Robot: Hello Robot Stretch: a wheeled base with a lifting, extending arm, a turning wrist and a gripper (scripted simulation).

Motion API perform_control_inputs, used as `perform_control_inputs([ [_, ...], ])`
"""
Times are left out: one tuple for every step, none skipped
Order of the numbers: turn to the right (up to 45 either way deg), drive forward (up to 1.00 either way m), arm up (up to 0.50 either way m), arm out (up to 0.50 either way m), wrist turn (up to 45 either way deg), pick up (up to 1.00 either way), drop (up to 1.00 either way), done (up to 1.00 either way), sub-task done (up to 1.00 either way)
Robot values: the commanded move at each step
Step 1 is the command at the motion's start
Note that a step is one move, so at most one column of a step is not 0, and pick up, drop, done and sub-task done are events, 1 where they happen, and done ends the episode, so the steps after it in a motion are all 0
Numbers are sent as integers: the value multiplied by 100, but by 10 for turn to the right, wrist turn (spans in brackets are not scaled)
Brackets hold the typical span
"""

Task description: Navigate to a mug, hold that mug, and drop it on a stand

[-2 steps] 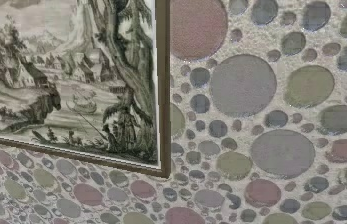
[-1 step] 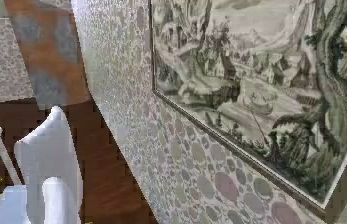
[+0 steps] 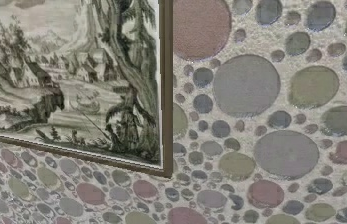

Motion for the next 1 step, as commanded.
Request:
perform_control_inputs([
  [450, 0, 0, 0, 0, 0, 0, 0, 0],
])
